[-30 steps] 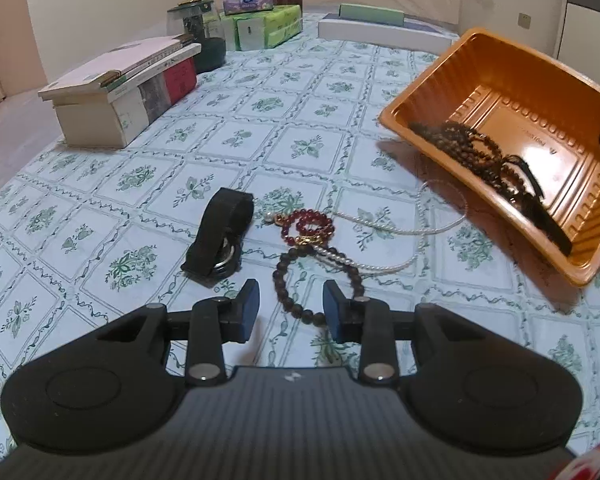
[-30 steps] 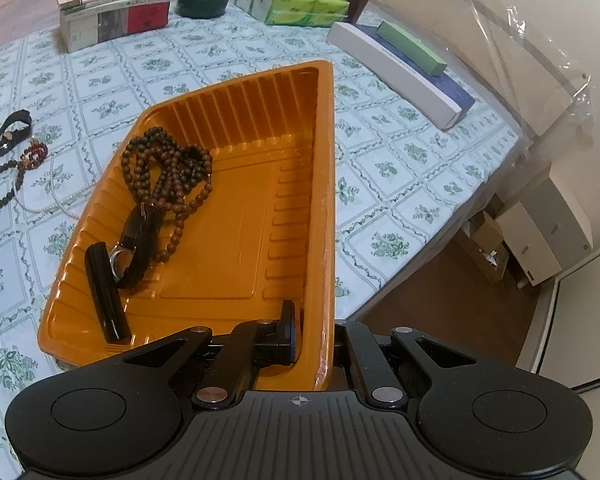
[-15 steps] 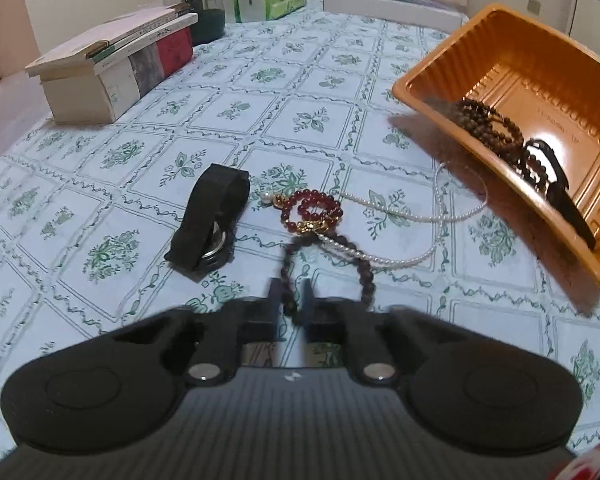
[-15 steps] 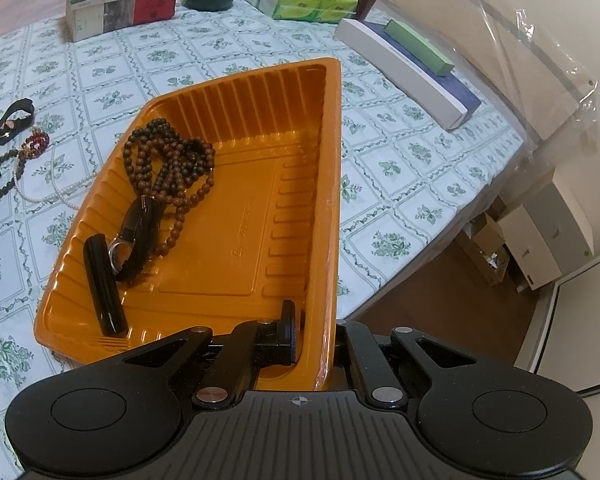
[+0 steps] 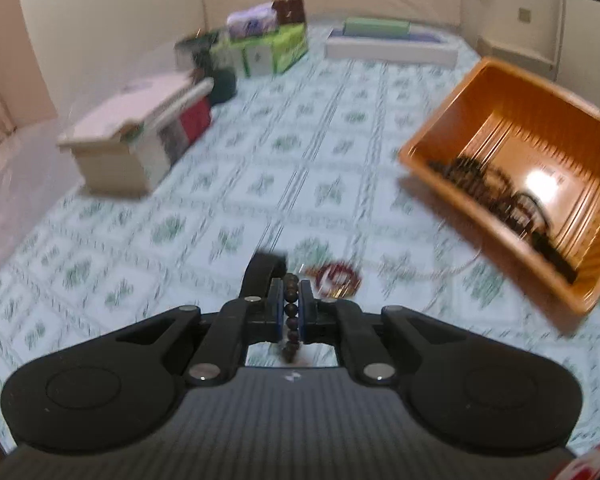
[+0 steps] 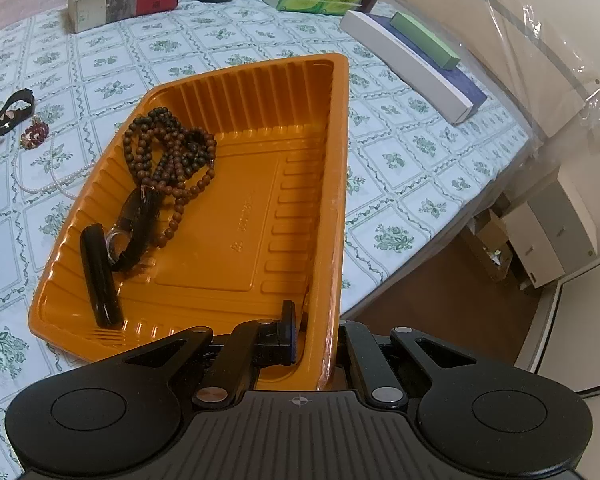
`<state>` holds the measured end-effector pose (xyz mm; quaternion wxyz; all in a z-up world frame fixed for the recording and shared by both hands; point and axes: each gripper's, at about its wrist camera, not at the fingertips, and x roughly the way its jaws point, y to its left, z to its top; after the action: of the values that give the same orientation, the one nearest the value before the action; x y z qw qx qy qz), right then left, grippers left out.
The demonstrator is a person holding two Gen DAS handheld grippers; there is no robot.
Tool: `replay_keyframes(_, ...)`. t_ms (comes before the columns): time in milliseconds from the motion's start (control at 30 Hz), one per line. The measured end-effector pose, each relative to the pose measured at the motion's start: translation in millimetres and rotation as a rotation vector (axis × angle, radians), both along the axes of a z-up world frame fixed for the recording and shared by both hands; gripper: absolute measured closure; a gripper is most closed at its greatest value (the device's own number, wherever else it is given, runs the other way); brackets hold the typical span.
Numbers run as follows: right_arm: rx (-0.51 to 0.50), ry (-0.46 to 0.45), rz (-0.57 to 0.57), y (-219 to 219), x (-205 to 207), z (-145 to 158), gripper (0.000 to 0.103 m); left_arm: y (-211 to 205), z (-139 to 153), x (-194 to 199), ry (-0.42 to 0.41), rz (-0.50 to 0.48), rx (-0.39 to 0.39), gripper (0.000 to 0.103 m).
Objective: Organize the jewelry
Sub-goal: 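Carry the dark bracelet into the tray and release it while the right tool holds the tray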
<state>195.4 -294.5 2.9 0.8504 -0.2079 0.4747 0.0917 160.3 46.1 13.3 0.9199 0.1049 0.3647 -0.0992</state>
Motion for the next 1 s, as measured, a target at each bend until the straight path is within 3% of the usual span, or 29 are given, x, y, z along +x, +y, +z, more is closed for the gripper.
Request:
replay_keyframes(400, 0.021, 0.006, -0.022, -2, -3, 0, 0.098, -85, 46, 7, -0.069, -0.200, -0.162, 0.097)
replay_keyframes(700, 0.027, 0.006, -0.026, -3, -3, -2, 0.098, -153, 43, 16, -0.040, -0.330, -0.221, 0.097)
replay_keyframes(867, 0.031, 0.006, -0.026, -3, -2, -3, 0.098, -172, 36, 20, 0.004, -0.369, -0.266, 0.097)
replay_keyframes(1000, 0.033, 0.005, -0.026, -4, -2, -3, 0.098, -185, 29, 21, 0.027, -0.393, -0.259, 0.097)
